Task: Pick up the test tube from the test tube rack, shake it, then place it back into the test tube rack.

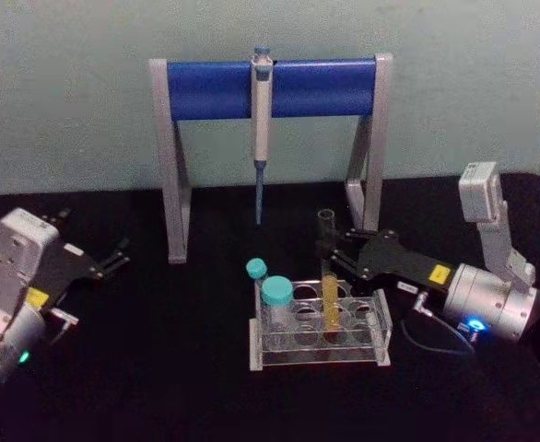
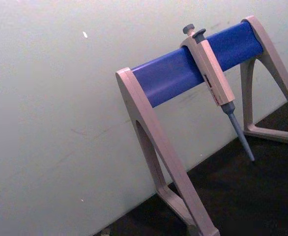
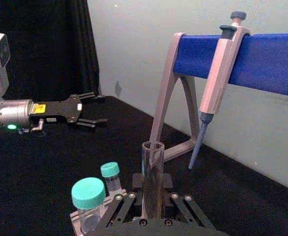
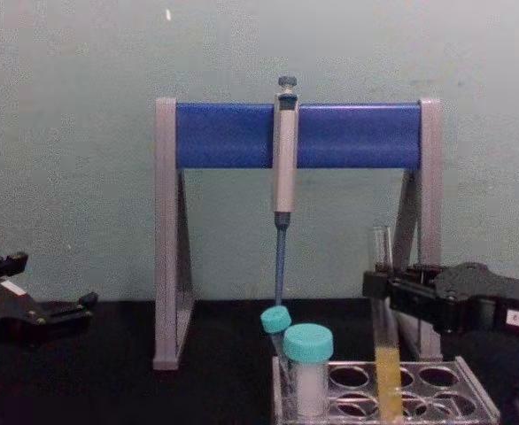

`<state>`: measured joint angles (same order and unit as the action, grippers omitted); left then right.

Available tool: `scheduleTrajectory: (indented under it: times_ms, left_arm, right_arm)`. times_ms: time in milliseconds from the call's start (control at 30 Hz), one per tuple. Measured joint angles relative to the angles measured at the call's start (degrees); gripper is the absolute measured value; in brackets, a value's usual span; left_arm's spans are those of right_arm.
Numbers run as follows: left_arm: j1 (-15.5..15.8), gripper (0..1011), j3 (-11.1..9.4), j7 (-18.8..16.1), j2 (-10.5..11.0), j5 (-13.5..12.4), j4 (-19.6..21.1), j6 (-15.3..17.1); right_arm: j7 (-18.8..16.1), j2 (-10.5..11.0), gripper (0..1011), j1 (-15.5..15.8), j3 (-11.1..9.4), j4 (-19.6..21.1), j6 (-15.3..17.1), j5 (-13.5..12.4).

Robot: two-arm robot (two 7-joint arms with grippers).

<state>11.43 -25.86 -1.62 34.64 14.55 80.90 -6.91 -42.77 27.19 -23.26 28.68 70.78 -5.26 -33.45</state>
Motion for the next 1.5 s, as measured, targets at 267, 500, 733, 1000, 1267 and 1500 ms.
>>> scheduleTrajectory:
  times_ms: [267, 500, 733, 1000, 1267, 1500]
  left_arm:
    - [0.0, 1001, 0.0, 0.0, 0.0, 0.0, 0.0, 0.0]
    - [0.0, 1001, 0.0, 0.0, 0.0, 0.0, 0.0, 0.0]
    - [0.0, 1001, 0.0, 0.0, 0.0, 0.0, 0.0, 0.0]
    - [0.0, 1001, 0.0, 0.0, 0.0, 0.0, 0.0, 0.0]
    - [0.0, 1001, 0.0, 0.0, 0.0, 0.0, 0.0, 0.0]
    - [0.0, 1001, 0.0, 0.0, 0.0, 0.0, 0.0, 0.0]
  right_arm:
    - [0.0, 0.0, 232, 0.0, 0.0, 0.0, 0.0, 0.0]
    - [0.0, 0.0, 298, 0.0, 0.0, 0.0, 0.0, -0.1]
    - [0.0, 0.0, 505, 0.0, 0.0, 0.0, 0.0, -0.1]
    - [0.0, 0.0, 777, 0.0, 0.0, 0.0, 0.0, -0.1]
    - [0.0, 0.0, 993, 0.0, 0.0, 0.0, 0.0, -0.1]
    - [0.0, 0.0, 1000, 0.0, 0.0, 0.0, 0.0, -0.1]
